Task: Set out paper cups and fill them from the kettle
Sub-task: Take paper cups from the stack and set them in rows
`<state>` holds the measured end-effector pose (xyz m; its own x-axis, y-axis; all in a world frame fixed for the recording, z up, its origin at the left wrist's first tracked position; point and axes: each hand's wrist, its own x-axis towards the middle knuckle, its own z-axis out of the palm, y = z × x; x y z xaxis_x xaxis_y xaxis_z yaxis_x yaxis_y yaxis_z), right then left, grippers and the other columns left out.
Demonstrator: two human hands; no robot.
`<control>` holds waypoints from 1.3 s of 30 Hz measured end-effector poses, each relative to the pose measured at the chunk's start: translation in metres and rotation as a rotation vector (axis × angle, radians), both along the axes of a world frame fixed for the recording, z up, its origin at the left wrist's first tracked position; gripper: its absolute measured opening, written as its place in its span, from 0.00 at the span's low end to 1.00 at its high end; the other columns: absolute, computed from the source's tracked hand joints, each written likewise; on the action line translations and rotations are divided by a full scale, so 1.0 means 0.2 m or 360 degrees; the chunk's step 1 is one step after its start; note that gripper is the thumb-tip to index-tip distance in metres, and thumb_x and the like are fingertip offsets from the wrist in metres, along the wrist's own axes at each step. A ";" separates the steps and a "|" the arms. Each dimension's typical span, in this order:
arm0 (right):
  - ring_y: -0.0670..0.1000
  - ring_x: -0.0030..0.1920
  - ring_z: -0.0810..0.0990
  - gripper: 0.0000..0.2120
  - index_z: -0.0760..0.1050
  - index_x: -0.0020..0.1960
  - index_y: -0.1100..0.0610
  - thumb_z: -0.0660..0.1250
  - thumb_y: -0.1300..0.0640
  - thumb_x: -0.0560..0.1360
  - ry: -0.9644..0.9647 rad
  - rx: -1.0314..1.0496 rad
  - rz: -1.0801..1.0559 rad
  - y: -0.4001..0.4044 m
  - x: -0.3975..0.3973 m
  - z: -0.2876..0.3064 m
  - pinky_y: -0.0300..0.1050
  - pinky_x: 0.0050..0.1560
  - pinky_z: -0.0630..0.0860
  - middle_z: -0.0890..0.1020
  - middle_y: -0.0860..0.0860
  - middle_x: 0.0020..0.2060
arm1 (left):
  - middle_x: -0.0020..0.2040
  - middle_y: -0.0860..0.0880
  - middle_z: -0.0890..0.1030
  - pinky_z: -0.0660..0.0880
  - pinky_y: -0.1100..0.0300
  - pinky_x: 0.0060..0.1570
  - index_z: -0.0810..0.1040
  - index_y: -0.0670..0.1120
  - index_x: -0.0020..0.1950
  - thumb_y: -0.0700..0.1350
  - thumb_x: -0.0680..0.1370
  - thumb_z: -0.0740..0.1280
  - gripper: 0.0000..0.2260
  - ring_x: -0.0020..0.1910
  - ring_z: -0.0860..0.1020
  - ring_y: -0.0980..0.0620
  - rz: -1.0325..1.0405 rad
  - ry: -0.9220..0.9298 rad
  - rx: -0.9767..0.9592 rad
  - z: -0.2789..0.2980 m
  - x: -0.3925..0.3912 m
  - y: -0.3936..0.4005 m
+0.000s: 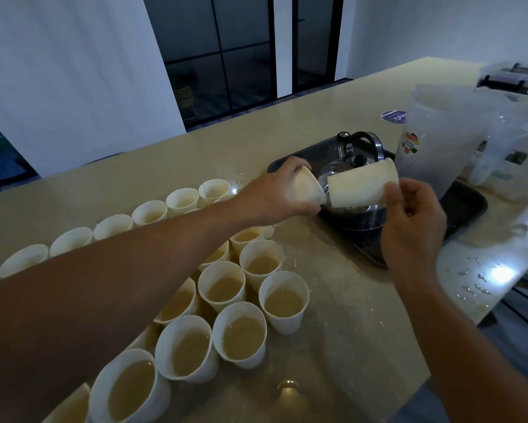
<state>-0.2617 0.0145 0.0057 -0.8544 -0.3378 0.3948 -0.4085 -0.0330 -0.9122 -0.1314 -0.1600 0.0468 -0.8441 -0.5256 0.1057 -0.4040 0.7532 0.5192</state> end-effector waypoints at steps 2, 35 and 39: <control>0.40 0.46 0.76 0.09 0.75 0.58 0.54 0.65 0.51 0.80 0.0038 0.0093 0.0036 0.02 -0.01 -0.01 0.24 0.39 0.70 0.79 0.50 0.53 | 0.58 0.51 0.72 0.79 0.52 0.50 0.60 0.57 0.68 0.61 0.73 0.71 0.29 0.51 0.75 0.50 0.0146 0.0117 0.0165 0.00 0.00 0.00; 0.37 0.55 0.72 0.18 0.75 0.57 0.35 0.75 0.51 0.72 0.0805 0.1316 0.1422 0.01 0.04 -0.14 0.37 0.57 0.71 0.70 0.28 0.52 | 0.65 0.52 0.70 0.74 0.50 0.61 0.63 0.65 0.73 0.60 0.69 0.77 0.37 0.62 0.70 0.51 -0.0375 -0.0811 -0.0335 -0.08 -0.02 -0.11; 0.36 0.51 0.72 0.31 0.66 0.65 0.29 0.76 0.48 0.69 0.0779 0.1427 0.1449 0.02 0.03 -0.08 0.32 0.48 0.71 0.63 0.22 0.55 | 0.68 0.51 0.67 0.67 0.45 0.65 0.59 0.67 0.74 0.61 0.68 0.76 0.39 0.67 0.65 0.48 -0.0385 -0.0952 -0.0456 -0.01 -0.04 -0.10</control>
